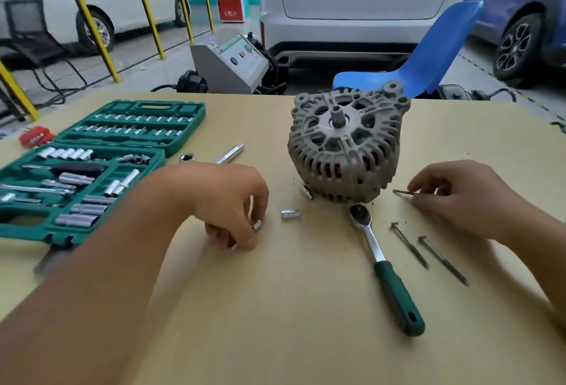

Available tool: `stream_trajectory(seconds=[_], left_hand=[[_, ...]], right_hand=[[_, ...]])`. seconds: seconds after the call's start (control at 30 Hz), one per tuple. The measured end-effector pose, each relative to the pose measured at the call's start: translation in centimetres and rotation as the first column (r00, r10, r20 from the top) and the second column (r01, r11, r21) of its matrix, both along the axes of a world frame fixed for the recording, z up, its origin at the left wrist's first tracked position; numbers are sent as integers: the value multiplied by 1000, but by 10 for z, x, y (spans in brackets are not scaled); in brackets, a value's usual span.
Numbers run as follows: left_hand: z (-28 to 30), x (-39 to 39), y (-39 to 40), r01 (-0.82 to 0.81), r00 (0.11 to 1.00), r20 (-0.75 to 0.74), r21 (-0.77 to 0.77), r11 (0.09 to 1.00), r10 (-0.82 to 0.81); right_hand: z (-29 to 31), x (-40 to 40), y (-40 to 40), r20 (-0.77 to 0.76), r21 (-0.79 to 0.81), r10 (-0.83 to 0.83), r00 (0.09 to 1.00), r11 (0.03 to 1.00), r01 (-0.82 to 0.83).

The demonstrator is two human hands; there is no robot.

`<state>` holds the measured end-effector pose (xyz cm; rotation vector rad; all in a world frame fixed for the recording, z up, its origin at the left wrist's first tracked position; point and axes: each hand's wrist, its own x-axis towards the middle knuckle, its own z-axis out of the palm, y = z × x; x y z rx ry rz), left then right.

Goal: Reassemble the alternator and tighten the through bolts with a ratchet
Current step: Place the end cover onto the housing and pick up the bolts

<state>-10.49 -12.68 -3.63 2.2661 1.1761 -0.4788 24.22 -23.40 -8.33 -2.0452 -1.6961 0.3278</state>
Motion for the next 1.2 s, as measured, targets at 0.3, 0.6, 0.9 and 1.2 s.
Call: stream_trajectory(seconds=[0.3,0.6,0.9,1.2], left_hand=[[-16,11,3,-46,937,349,135,990,-4],[-29,29,-4,126,949,239,306,944,-204],[-20,37,-21,120,697,692,148,982,-190],[-27,68,-55,142,140,970,-219,965,199]], right_hand=[[-4,2,-2,-28,12,-17,999,1000,18],[-3,-2,-3,-41,9,-24,999,1000,24],[16,-50,-19,-22,779,82,996,626,-35],[9,-104,-28,53,769,432,901,558,-312]])
